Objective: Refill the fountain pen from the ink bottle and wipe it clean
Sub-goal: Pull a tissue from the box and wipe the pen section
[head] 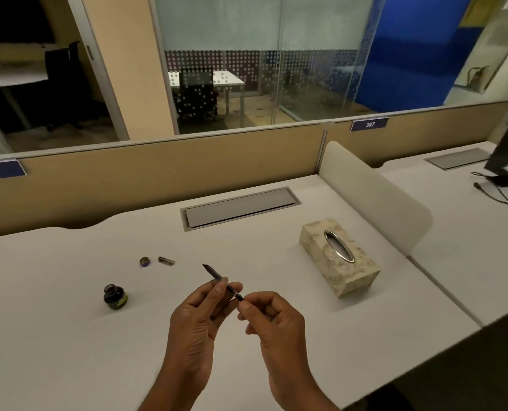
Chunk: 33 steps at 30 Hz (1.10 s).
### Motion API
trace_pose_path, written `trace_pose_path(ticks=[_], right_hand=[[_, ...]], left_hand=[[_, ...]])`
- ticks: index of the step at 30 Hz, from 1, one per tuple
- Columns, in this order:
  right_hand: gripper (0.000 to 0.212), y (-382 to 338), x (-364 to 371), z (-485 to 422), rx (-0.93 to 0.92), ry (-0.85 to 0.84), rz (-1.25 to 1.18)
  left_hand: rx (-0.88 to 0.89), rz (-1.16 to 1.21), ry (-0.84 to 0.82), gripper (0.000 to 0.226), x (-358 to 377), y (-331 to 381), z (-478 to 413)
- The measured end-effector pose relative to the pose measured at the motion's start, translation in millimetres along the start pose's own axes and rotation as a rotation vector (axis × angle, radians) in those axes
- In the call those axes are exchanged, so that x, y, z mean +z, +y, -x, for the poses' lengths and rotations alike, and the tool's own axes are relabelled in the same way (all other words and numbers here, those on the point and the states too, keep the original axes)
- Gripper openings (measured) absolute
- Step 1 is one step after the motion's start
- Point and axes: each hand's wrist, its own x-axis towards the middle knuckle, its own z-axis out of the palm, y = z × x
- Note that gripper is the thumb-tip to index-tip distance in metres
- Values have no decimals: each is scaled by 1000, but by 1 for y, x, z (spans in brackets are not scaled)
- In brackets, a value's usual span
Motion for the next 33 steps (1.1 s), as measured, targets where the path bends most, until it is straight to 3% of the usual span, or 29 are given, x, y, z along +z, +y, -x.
trace_pose_path(ticks=[8, 14, 19, 23, 27, 33], right_hand=[[7, -5, -19, 5, -8, 32, 4], [13, -4, -54, -21, 34, 14, 5], [5, -1, -121, -80, -2, 137, 49], [11, 8, -190, -154, -116, 273, 304], [13, 18, -235, -221, -296, 293, 673], [11, 44, -254, -292, -355, 131, 1070]], left_hand=[[-48, 0, -55, 27, 18, -5, 1], [-53, 5, -2, 24, 34, -17, -7], [-56, 38, 57, 26, 55, -34, -19], [-56, 1, 82, 25, 75, -51, -31], [-57, -36, 108, 26, 97, -67, -43], [-35, -39, 158, 27, 120, -78, -57]])
